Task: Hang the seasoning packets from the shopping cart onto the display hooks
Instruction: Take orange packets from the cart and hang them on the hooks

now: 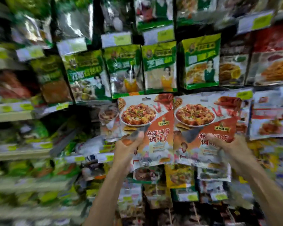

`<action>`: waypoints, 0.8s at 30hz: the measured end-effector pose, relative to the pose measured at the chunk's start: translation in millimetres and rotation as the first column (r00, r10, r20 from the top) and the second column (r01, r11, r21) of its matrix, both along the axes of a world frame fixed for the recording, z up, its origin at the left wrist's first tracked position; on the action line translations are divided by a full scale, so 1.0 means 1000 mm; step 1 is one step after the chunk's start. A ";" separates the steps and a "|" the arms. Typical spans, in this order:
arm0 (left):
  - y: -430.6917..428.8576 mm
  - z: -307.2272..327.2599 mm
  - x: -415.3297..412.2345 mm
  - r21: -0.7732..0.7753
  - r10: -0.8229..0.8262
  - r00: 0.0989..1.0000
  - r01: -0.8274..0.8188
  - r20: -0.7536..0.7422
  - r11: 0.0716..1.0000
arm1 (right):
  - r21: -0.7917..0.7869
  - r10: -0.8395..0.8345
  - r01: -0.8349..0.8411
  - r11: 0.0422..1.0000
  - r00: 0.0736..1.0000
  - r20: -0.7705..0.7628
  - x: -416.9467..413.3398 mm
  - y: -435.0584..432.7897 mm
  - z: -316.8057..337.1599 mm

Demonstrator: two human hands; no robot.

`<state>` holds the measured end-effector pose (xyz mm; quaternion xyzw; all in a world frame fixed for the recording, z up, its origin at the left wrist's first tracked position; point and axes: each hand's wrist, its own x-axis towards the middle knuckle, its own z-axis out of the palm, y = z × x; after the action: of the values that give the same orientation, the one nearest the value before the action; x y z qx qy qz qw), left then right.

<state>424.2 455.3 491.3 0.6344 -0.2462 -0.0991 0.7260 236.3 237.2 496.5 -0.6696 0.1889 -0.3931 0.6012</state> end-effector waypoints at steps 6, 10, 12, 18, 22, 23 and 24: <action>0.067 -0.025 0.075 0.042 0.028 0.997 -0.025 -0.066 0.999 | -0.022 0.022 -0.022 1.000 1.000 -0.010 0.083 0.049 -0.009; 0.098 -0.040 0.125 0.038 0.031 0.994 -0.027 -0.104 0.999 | -0.007 0.046 -0.046 0.999 0.998 -0.041 0.124 0.078 -0.017; 0.109 -0.048 0.148 0.054 0.034 0.995 -0.029 -0.091 0.998 | 0.014 0.055 -0.054 0.998 0.998 -0.042 0.138 0.087 -0.021; 0.107 -0.058 0.190 0.081 -0.053 0.995 0.061 -0.087 0.995 | 0.033 0.060 -0.059 0.998 0.997 -0.046 0.160 0.095 -0.032; 0.089 -0.058 0.211 0.052 -0.057 0.993 0.063 -0.106 0.997 | 0.064 0.062 -0.061 0.996 0.998 -0.010 0.167 0.093 -0.032; 0.084 -0.059 0.215 0.051 -0.060 0.992 0.066 -0.112 0.997 | 0.071 0.056 -0.056 0.996 0.998 0.000 0.169 0.092 -0.031; 0.079 -0.061 0.218 0.046 -0.071 0.990 0.077 -0.118 0.996 | 0.078 0.054 -0.055 0.995 0.998 0.015 0.170 0.090 -0.032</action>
<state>642.4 534.6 430.4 0.6360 -0.2241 -0.1690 0.7188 406.0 326.9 464.3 -0.6481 0.1819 -0.3729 0.6386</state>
